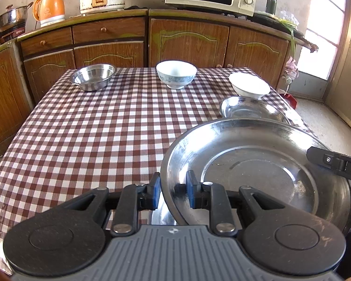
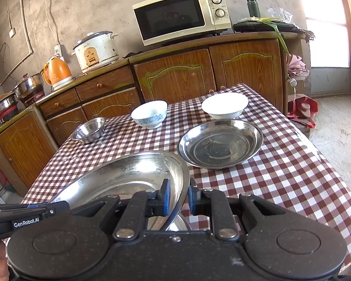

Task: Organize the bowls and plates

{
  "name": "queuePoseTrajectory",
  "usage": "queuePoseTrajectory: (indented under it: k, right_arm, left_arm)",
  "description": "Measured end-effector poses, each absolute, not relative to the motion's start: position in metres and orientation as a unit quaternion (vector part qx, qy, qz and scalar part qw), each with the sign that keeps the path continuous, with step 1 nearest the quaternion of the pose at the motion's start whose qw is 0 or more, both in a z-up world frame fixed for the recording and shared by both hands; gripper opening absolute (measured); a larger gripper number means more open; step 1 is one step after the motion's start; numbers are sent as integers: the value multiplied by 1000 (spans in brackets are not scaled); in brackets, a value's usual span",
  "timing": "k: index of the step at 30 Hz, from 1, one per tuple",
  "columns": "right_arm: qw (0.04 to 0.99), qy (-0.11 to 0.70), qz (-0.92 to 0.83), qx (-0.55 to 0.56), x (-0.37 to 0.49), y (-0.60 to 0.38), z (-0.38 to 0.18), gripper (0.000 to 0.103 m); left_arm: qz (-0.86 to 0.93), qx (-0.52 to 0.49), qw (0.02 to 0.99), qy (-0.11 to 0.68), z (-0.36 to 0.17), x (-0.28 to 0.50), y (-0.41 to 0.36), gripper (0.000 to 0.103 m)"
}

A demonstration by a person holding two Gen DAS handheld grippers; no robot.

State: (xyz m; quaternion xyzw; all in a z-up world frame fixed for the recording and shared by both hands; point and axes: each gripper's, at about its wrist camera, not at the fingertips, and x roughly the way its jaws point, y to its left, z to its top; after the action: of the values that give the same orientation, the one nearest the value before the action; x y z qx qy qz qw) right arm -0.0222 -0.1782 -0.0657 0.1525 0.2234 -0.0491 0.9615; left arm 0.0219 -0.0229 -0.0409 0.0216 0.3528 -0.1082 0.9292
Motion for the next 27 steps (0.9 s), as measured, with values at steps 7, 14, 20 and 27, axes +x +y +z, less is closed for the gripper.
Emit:
queuePoseTrajectory:
  k: [7, 14, 20, 27]
  right_arm:
    - [958, 237, -50, 153, -21, -176, -76, 21]
    - [956, 246, -49, 154, -20, -174, -84, 21]
    - [952, 258, -50, 154, -18, -172, -93, 21]
    - [948, 273, -51, 155, -15, -169, -104, 21]
  left_arm:
    - [-104, 29, 927, 359, -47, 23, -22, 23]
    - [-102, 32, 924, 366, -52, 22, -22, 23]
    - [-98, 38, 922, 373, -61, 22, -22, 23]
    - [-96, 44, 919, 380, -71, 23, -22, 23]
